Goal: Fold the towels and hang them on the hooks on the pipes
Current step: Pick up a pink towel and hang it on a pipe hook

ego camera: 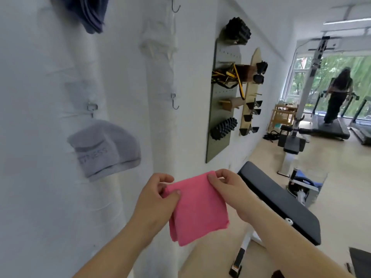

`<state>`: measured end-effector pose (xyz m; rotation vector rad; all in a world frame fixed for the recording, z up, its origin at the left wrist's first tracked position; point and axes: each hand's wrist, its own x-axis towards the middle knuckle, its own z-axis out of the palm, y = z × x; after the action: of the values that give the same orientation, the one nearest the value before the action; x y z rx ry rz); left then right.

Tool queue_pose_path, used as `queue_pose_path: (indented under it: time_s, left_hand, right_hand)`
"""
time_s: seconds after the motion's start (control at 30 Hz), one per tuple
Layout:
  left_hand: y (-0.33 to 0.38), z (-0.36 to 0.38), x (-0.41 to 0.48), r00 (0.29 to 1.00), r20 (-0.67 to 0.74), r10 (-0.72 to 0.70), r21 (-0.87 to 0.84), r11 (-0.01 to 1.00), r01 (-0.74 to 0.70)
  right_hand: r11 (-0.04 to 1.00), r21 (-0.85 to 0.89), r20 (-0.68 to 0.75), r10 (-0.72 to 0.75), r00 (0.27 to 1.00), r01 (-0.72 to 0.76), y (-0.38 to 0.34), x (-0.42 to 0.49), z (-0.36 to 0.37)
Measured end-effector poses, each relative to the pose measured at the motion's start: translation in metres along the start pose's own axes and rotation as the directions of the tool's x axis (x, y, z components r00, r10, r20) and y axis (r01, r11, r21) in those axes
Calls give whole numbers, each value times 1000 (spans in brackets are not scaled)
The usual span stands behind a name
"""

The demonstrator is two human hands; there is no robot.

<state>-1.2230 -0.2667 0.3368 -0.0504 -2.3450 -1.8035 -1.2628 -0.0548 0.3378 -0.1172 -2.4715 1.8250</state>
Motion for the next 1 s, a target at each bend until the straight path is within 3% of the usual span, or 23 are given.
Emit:
queue_pose_path:
  time_s: [0.33,0.5,0.8,1.0]
  left_hand:
    - [93,41,117,938,-282,200,142,976,-165]
    - [127,33,175,906,-389,168,163,980,-112]
    - [150,25,235,860,-442,256,458,888,-30]
    - [136,26,260,871,-388,302,579,815,-24]
  right_hand:
    - [970,-75,57,-227,972,231,-103,131,-42]
    - [919,-73,43,-385,922,387,-146,189,-40]
    - [852,-155,-70,-514,855,500,-173,264,-5]
    - [871,-173,-60,-475,878,460,-166,299,10]
